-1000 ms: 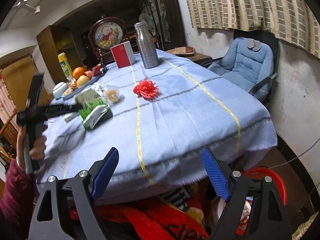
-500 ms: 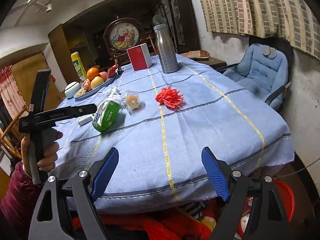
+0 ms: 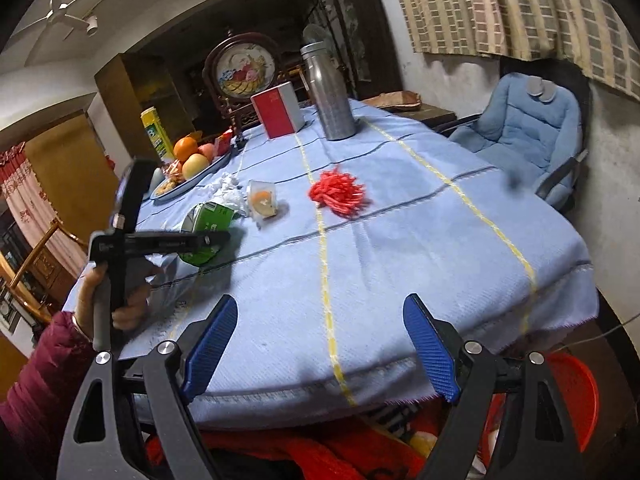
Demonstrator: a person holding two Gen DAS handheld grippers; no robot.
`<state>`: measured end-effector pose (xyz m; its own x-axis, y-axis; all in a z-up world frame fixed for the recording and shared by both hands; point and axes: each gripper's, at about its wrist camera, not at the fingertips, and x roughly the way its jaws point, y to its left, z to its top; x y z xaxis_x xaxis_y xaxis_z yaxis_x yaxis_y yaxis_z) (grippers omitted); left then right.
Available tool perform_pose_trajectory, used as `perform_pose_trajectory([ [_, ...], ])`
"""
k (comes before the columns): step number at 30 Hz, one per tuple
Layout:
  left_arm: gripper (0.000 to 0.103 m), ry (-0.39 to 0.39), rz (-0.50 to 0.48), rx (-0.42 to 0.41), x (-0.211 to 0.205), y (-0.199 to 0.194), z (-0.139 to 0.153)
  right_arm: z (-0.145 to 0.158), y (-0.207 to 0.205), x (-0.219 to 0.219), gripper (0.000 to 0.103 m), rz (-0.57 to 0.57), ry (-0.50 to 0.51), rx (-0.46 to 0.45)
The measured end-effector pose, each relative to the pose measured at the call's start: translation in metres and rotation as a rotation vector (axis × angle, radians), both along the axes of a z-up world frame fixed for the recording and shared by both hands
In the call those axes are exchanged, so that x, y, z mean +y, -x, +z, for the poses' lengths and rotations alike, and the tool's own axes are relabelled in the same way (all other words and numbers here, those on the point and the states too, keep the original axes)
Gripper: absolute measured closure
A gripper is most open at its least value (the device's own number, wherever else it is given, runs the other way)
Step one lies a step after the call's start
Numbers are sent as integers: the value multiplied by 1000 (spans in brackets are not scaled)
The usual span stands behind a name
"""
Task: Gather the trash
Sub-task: 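Grasp the green tea carton with the left tool and lift it, then grasp the clear cup with an orange with the right tool while the left tool holds the carton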
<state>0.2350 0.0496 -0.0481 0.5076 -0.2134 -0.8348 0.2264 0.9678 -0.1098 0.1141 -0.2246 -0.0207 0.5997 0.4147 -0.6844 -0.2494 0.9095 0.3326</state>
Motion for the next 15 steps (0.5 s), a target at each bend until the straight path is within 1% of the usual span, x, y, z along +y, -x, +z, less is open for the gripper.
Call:
perform_pose_trajectory([
  [1, 6, 0, 9, -22, 3, 3, 4, 0, -5, 5, 20, 9, 3, 2],
  [2, 6, 0, 19, -26, 5, 4, 5, 0, -12, 11, 20, 19, 6, 3],
  [4, 6, 19, 27, -2, 9, 1, 3, -2, -30, 25, 20, 46, 10, 10],
  [8, 6, -3, 36, -5, 7, 1, 2, -7, -72, 53, 20, 81, 4, 42],
  [12, 6, -51, 34, 2, 0, 0, 0, -12, -115, 76, 19, 103, -30, 92],
  [15, 6, -121, 31, 7, -10, -1, -3, -18, -143, 92, 20, 118, -70, 135],
])
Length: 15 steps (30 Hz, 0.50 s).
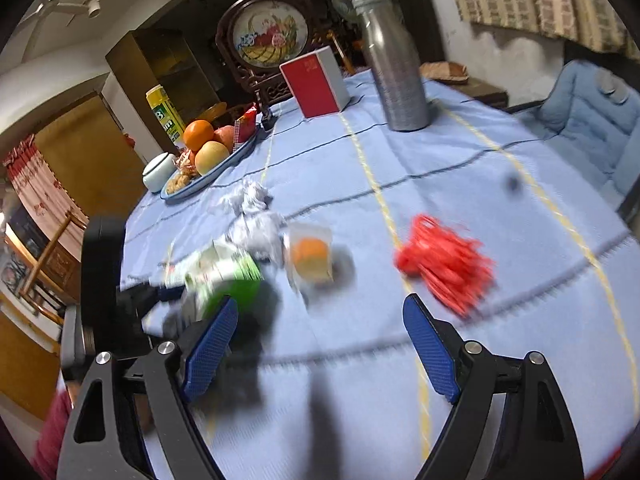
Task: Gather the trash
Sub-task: 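Grasp the clear cup with an orange with the right tool while the left tool holds the carton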
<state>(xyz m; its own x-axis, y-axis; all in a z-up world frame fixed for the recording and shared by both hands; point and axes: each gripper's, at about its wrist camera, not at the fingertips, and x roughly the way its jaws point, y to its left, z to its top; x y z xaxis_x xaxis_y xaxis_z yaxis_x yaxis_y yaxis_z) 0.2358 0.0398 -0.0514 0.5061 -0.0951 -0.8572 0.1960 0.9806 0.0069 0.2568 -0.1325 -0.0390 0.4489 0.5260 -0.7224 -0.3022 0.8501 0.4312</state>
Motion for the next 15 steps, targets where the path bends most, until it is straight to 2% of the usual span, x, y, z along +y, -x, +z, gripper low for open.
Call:
perform_pose_trajectory([
  [5, 6, 10, 10, 2, 4, 0, -1, -22, -35, 20, 32, -14, -6, 62],
  [6, 6, 9, 11, 2, 4, -1, -1, -26, -39, 21, 43, -18, -7, 74],
  [7, 6, 9, 11, 2, 4, -1, -1, -32, -43, 23, 70, -17, -15, 91],
  [9, 6, 8, 12, 2, 3, -1, -1, -32, -42, 18, 72, -32, -41, 94],
  [12, 6, 9, 12, 2, 4, -1, -1, -21, -27, 6, 72, -84, 25, 0],
  [15, 6, 13, 12, 0, 4, -1, 0, -20, -15, -9, 72, -96, 46, -2],
])
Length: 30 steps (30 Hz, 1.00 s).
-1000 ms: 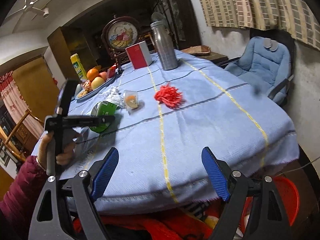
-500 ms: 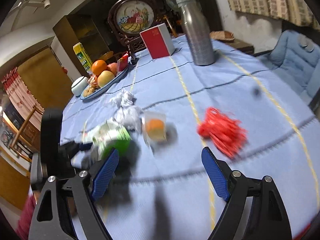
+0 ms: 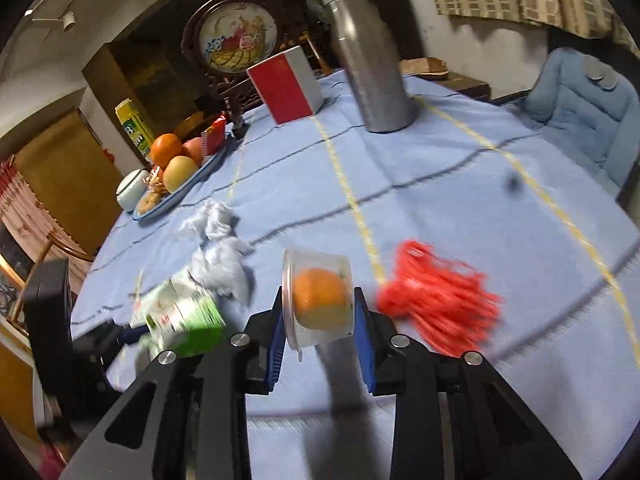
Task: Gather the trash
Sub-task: 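Grasp the clear cup with an orange with the right tool while the left tool holds the carton, then carry the carton and orange cup to the red wastebasket and open both tools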
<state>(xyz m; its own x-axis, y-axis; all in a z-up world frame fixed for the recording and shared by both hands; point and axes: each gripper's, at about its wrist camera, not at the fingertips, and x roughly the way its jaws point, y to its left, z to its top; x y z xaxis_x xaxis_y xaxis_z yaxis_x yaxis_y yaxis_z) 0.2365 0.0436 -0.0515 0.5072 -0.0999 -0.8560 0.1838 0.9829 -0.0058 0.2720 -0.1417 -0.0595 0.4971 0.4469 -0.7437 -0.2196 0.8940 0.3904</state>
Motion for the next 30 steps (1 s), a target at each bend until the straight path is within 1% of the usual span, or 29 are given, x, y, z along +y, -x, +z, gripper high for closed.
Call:
perform_pose_trajectory([
  [2, 6, 26, 10, -5, 2, 0, 2, -2, 3, -9, 72, -9, -15, 13],
  [5, 6, 112, 30, -9, 13, -1, 7, -7, 0, -12, 71, -11, -36, 47],
  [8, 6, 216, 69, -22, 27, -3, 13, -10, -2, -10, 70, 4, -20, 58],
  [10, 6, 266, 89, -30, 35, -5, 15, -8, 0, -6, 70, 0, 11, 43],
  [11, 6, 279, 94, -33, 36, -5, 16, -7, 2, -6, 70, 1, 25, 36],
  [15, 6, 294, 90, -42, 37, -9, 17, -4, 6, 4, 70, 11, 103, -2],
  [17, 6, 303, 79, -30, 36, -12, 15, -3, 7, 8, 70, 21, 132, -8],
  [19, 6, 305, 78, -15, 36, -15, 13, -3, 7, 10, 70, 26, 147, -7],
  [22, 8, 309, 67, -23, 36, -14, 14, -5, 5, 9, 70, 23, 146, 9],
  [23, 14, 309, 64, -39, 36, -12, 16, -5, 5, 9, 70, 22, 144, 13],
  [25, 18, 305, 41, -76, 33, -6, 23, -6, 5, 10, 71, 23, 144, 17],
  [27, 19, 304, 34, -126, 32, 2, 32, -6, 6, 11, 71, 26, 148, 17],
  [30, 19, 322, 19, -228, 34, 19, 55, -5, 5, 12, 71, 30, 149, 16],
])
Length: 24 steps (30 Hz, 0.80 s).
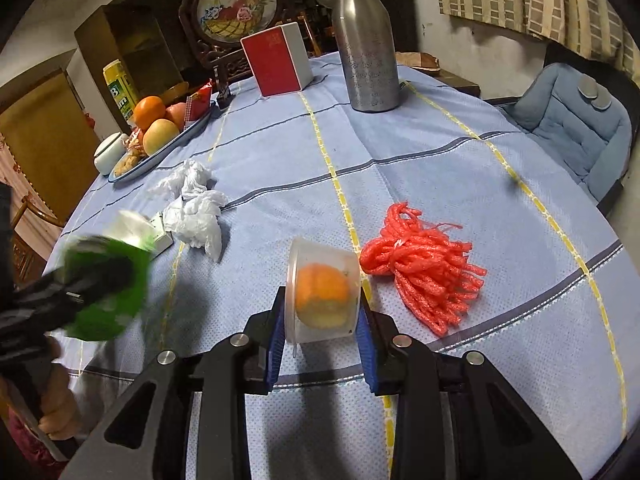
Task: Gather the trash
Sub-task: 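Carry the carton and orange cup to the red wastebasket and open both tools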
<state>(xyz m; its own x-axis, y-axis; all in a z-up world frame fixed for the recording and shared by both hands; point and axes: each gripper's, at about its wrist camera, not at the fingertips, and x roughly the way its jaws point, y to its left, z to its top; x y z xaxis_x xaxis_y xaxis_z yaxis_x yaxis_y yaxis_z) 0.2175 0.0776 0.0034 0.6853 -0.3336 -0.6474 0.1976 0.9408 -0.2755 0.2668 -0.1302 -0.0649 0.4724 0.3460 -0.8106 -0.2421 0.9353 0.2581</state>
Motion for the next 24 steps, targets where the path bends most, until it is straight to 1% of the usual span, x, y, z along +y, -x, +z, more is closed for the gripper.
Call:
perform_pose_trajectory([
  [3, 19, 36, 1, -50, 6, 11, 14, -1, 0, 0, 71, 1, -6, 6],
  [7, 19, 80, 23, -60, 18, 15, 22, 3, 3, -3, 72, 4, -29, -10],
  [9, 19, 101, 31, -56, 22, 15, 24, 6, 9, -10, 72, -10, -76, -26],
  [11, 19, 118, 47, -55, 27, 17, 24, 5, 19, -21, 73, -23, -178, 0],
  [13, 19, 113, 59, -61, 29, 23, 26, 6, 30, -27, 73, -26, -222, 5],
  [17, 19, 107, 56, -64, 24, 36, 24, 16, 54, -36, 73, -35, -205, -38],
  [20, 19, 107, 52, -66, 19, 48, 20, 23, 70, -48, 73, -36, -247, -43],
  [24, 19, 150, 19, -40, 11, 57, 12, 40, 99, -76, 73, -66, -250, -92],
])
